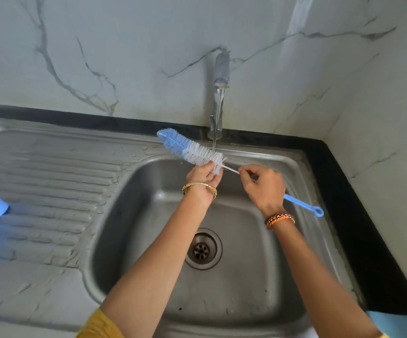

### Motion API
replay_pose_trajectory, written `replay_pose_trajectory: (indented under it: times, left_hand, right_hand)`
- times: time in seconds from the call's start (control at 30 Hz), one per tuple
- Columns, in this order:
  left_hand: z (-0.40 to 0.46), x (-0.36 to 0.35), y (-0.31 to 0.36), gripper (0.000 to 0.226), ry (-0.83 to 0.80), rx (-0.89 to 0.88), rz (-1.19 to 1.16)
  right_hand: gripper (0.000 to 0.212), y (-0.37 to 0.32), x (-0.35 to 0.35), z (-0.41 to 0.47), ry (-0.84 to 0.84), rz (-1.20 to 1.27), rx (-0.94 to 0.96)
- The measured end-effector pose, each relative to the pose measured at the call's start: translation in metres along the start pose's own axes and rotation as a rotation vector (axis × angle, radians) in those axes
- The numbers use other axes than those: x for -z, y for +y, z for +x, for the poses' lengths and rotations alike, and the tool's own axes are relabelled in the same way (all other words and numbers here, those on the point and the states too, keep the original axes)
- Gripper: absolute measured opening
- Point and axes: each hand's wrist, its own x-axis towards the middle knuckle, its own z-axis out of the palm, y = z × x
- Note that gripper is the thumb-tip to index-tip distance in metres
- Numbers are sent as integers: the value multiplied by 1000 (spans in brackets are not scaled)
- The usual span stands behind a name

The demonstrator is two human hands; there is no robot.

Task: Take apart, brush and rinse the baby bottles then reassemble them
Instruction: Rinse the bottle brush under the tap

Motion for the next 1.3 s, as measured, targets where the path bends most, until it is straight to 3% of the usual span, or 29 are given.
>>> replay_pose_trajectory:
  times: [0.3, 0.43, 0.5, 0.57, 0.73, 0.9, 1.1, 1.3]
  left_hand:
    - [11, -1, -6, 8, 110, -64, -69]
    - [5, -3, -8, 4, 44, 4, 41]
    - [-1, -4, -11, 21, 34, 53, 89]
    - [-5, -3, -9, 36, 64, 64, 49]
    - [-12, 5, 4, 20, 44, 76, -186]
    - [-19, 6, 13, 50, 54, 134, -78]
    - [-17, -10, 8, 42, 24, 143, 153]
    - [-20, -23, -2, 35, -20, 192, 218]
  right_hand:
    - [15, 31, -2, 12, -121, -49, 51]
    - [16, 47, 15, 14, -79, -78, 60]
    - [15, 56, 24, 11, -74, -67, 54]
    - [15, 60, 33, 7, -82, -100, 53]
    - [18, 53, 47, 4, -106, -123, 24]
    - [24, 57, 56, -6, 17, -92, -85]
    - [40, 72, 65, -15, 174, -138, -135]
    - [46, 82, 78, -21, 275, -235, -188]
